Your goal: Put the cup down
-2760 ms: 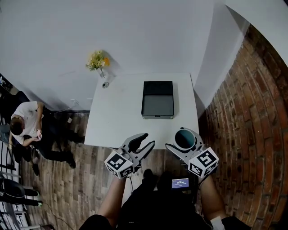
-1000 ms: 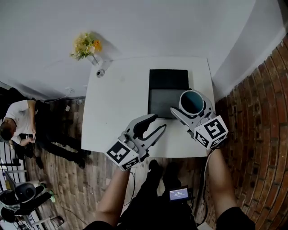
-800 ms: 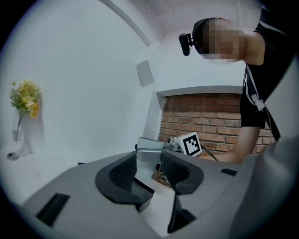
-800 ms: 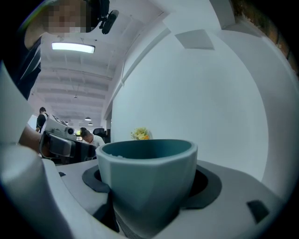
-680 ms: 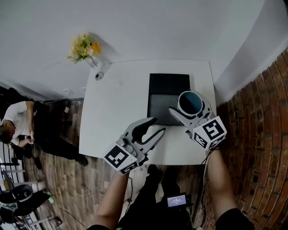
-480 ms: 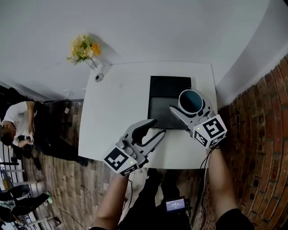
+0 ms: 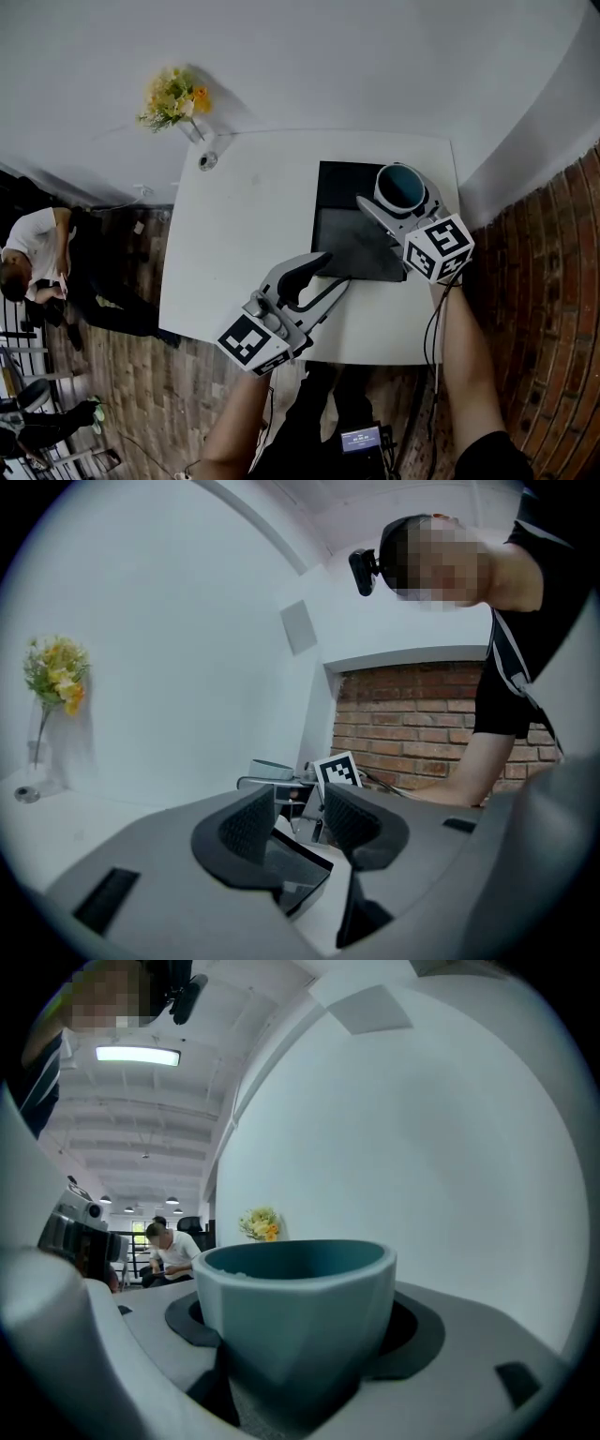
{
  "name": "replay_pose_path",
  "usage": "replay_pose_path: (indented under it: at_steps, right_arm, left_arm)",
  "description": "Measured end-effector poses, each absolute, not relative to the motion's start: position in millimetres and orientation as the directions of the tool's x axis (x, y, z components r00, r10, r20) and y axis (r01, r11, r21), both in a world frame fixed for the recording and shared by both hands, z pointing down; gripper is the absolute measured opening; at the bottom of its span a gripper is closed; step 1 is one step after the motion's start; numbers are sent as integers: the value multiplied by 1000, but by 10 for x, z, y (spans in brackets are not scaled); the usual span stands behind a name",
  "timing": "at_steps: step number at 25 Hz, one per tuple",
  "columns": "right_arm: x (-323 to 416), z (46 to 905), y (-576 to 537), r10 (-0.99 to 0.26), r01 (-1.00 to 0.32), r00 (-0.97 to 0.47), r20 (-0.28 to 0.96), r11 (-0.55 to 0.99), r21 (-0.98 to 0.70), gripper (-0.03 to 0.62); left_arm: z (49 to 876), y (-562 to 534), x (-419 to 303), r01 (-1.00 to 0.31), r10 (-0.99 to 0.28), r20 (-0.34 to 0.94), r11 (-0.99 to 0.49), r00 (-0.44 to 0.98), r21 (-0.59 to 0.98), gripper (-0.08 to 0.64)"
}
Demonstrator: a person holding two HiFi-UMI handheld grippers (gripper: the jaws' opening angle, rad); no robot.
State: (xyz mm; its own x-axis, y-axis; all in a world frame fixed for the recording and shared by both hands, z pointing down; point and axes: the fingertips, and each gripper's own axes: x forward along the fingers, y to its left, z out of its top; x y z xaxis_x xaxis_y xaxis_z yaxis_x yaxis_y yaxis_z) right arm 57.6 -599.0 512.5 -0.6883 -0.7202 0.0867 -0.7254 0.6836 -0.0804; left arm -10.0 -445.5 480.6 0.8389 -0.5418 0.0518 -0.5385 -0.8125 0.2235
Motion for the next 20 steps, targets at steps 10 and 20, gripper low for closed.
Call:
replay_pose_path:
  at_steps: [10,20]
  right_arm:
    - [582,5223,-6289,-719,-725,-688,95,682,-91,407]
    - [573,5319,-6530,-731,-740,-671,121,671,-50,407]
  left_arm:
    - [4942,-4422,-203,-560,-563,64,-793,824,238,172]
    - [4983,-4431,-246,-570,-575,60,-784,816,247,172]
